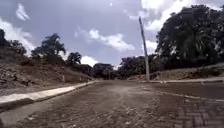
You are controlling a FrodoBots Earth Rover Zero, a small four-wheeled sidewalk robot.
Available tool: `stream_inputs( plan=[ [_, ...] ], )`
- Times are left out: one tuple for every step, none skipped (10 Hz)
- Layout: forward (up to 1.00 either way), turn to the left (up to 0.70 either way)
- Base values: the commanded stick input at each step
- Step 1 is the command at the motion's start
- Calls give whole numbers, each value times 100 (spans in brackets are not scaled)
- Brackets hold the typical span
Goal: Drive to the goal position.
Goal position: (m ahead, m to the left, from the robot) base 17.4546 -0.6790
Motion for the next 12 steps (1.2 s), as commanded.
stream_inputs(
  plan=[
    [70, 0],
    [70, 0],
    [70, 0],
    [70, 0],
    [70, 0],
    [70, 0],
    [70, 0],
    [70, 0],
    [70, 0],
    [70, 0],
    [70, 0],
    [70, 0]
  ],
)
